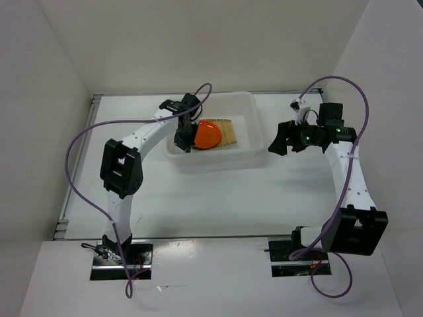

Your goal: Place the mixed dishes into the plastic bin

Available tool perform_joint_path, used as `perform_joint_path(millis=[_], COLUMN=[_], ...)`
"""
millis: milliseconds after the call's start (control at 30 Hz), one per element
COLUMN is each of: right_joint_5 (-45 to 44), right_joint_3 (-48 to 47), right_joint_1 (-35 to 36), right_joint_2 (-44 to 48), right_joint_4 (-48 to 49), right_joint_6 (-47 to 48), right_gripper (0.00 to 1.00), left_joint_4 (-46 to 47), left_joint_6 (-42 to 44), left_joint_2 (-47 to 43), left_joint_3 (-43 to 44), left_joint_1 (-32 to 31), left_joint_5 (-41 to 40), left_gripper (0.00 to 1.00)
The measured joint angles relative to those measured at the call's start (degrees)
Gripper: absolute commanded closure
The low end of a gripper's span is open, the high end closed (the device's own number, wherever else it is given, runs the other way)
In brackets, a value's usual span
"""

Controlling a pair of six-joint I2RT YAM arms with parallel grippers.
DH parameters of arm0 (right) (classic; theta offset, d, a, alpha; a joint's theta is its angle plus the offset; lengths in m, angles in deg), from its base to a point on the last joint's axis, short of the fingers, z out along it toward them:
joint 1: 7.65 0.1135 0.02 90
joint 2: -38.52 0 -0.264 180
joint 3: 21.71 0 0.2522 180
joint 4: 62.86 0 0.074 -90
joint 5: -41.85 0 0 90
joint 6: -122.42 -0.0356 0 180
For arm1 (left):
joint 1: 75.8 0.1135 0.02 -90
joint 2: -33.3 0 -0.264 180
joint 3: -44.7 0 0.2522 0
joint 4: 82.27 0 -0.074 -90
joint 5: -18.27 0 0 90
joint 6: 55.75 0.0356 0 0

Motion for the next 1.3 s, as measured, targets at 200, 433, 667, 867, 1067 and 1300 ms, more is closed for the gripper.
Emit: perform_joint_path(millis=[200, 433, 667, 867, 1067, 1300], right_joint_5=[-0.5, -0.68, -1.01, -1.77, -7.26, -10.97], right_joint_3=[-0.7, -0.83, -0.83, -0.83, -1.09, -1.36], right_joint_1=[-0.5, -0.55, -0.57, -0.57, -0.85, -2.32], right_joint_2=[-0.11, -0.2, -0.2, -0.2, -0.2, -0.09], right_joint_4=[-0.24, -0.28, -0.35, -0.33, 0.37, 1.38], right_joint_6=[0.39, 0.59, 0.68, 0.37, -2.75, -4.35], right_gripper=[0.01, 0.01, 0.01, 0.01, 0.01, 0.01], left_joint_4=[1.6, 2.51, -1.33, -5.66, -6.16, 2.56], left_joint_6=[0.0, 0.0, -1.29, -3.8, -5.95, -8.07], left_joint_2=[3.56, 4.83, 6.03, 6.36, 2.14, -19.08], left_joint_3=[-0.22, -0.15, 7.3, 32.74, 45.99, 18.1], left_joint_1=[-0.07, -0.2, -0.39, -0.87, -3.85, -2.23], left_joint_5=[-0.04, -1.11, -5.22, -10.75, -20.09, -26.71], left_gripper=[1.0, 0.85, 0.21, 0.01, 0.01, 0.01])
